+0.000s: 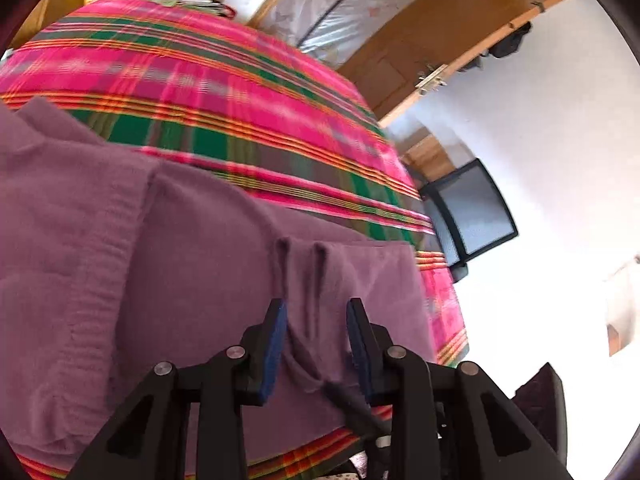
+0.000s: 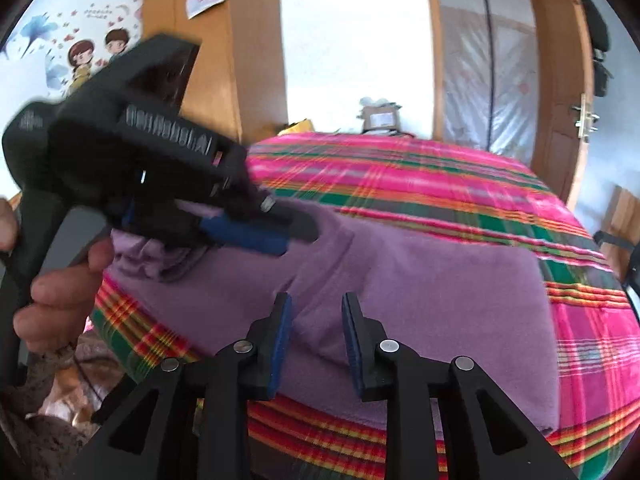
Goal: Fold clothes
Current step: 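Release the fleece with the right gripper and lift it away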
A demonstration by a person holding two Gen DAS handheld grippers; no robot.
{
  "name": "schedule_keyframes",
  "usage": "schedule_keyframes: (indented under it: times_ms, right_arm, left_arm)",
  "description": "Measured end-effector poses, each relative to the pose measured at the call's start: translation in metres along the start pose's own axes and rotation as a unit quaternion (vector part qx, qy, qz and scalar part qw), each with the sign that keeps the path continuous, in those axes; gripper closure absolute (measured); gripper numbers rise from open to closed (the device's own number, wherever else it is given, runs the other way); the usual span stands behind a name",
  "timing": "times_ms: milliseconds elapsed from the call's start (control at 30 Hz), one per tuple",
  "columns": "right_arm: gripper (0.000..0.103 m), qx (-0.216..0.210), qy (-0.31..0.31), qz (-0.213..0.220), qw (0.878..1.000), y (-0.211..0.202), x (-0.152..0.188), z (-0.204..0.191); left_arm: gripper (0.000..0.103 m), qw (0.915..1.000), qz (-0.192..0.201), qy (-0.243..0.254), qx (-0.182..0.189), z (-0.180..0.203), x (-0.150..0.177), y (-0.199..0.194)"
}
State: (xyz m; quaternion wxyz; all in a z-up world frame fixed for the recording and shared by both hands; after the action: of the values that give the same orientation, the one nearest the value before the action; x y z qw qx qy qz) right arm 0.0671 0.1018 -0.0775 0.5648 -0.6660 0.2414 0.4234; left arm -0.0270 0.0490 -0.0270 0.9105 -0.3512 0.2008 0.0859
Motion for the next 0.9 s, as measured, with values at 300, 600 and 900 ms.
schedule_keyframes:
  times_ms: [300, 600, 900]
  right_arm:
    - [0.076, -0.008, -0.007, -0.018, 1.000, 0.006, 0.007, -0.005]
    - [0.096, -0.023, -0.001, -0.019, 1.000, 0.003, 0.007, -0.003]
    - [0.098, -0.048, 0.017, -0.002, 0.999, -0.008, 0.000, 0.000]
  left_arm:
    - [0.072, 0.9995, -0.026, -0.017, -0.008, -0.010, 0.001, 0.015]
    - [0.072, 0.9977, -0.059, -0.015, -0.030, -0.019, 0.005, 0.024]
    - [0.072, 0.9989, -0.024, -0.026, -0.030, -0.014, -0.011, 0.005]
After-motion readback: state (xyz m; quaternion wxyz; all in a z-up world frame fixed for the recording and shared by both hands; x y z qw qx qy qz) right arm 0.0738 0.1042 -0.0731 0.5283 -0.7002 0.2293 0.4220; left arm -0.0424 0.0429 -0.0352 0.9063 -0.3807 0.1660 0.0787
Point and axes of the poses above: each gripper's, at about its wrist camera, not at the fingertips, and y roughly the way its jaws point, z to its right, x to its underside, the point moved 6 cm from there along y, roughly the way its jaws point, and after that the axes turned 5 degrees about x, right-handed, at the moved point
